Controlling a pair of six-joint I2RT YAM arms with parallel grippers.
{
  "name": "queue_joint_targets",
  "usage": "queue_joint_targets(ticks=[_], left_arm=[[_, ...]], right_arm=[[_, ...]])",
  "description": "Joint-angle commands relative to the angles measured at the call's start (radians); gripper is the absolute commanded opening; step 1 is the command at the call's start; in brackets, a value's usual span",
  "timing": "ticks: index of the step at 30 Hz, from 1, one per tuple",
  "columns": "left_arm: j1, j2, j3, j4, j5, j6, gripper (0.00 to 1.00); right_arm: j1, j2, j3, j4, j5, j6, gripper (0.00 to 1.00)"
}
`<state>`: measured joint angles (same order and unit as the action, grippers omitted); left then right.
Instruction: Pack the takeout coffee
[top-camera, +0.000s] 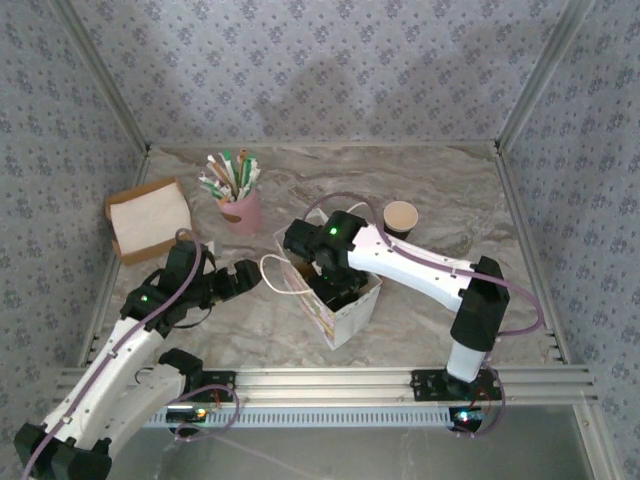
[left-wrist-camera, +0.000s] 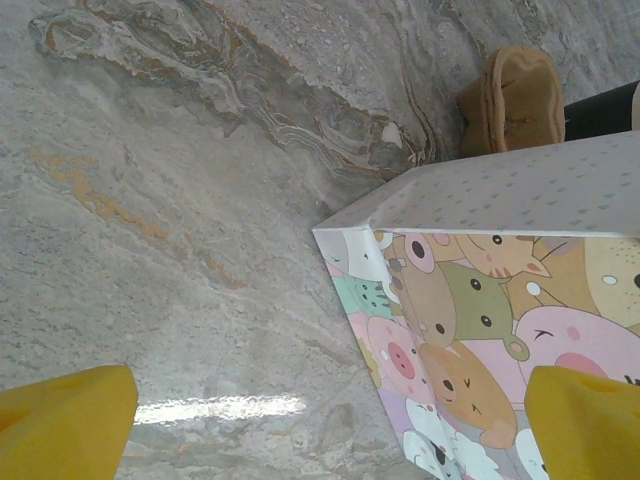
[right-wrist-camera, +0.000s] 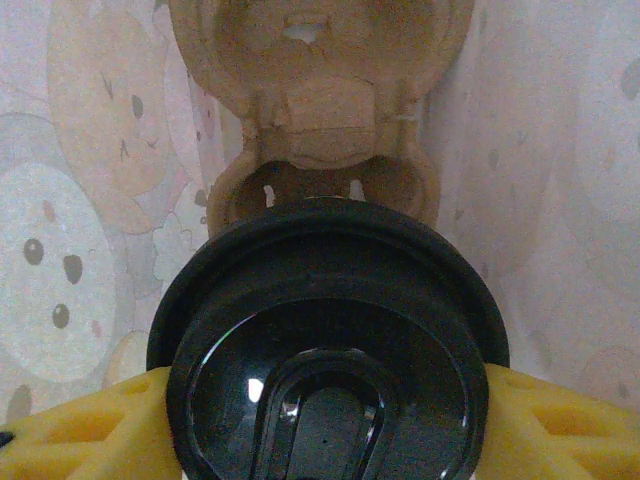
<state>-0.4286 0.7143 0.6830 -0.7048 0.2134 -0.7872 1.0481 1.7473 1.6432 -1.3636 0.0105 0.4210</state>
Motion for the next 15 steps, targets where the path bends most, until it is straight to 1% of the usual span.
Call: queue_joint_targets(ticks=[1,15], left_arm=[[-0.009,-0.009,0.000,0.008,0.012,-0.001,1.00],[-0.009,-0.021,-0.009,0.005,0.004,-0.003,1.00]], right_arm=[[0.008,-0.022,-0.017,0.014,-0.005,0.000,0.66],[0.015,-0.041,-0.028,0.049,0.018,-0.005,0.66]])
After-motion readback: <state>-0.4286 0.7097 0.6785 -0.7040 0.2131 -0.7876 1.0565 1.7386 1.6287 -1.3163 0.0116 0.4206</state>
